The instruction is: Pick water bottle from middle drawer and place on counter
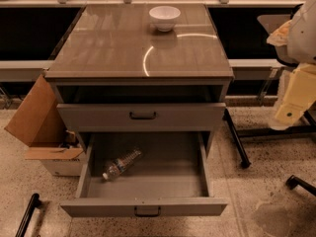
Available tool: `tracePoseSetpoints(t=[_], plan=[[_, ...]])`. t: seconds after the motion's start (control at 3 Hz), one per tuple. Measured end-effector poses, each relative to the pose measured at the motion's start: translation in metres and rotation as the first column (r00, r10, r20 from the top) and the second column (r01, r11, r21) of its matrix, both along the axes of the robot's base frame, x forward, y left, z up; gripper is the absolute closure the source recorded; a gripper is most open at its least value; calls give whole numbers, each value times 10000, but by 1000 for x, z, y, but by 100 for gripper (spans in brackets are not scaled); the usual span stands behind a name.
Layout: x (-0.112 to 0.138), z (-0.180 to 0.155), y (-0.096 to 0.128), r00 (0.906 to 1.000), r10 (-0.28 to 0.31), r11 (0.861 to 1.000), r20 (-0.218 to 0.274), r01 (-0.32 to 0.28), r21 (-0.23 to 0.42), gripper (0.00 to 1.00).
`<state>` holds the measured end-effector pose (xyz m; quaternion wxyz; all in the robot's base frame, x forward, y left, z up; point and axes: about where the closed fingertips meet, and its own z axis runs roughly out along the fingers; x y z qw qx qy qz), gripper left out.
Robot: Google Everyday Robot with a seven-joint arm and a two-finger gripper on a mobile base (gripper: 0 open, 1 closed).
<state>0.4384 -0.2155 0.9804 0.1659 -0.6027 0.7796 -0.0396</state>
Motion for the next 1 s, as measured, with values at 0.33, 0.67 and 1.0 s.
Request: tracePoseSetpoints(t=[0.33, 0.67, 1.0], plan=[[0, 1, 0, 10000, -11, 10000, 57, 11, 20, 0], [-1, -28, 15, 9991, 312, 9985, -299, -298, 462, 0], [-13, -90, 54, 9914, 1003, 9812, -839, -846, 1735, 0]])
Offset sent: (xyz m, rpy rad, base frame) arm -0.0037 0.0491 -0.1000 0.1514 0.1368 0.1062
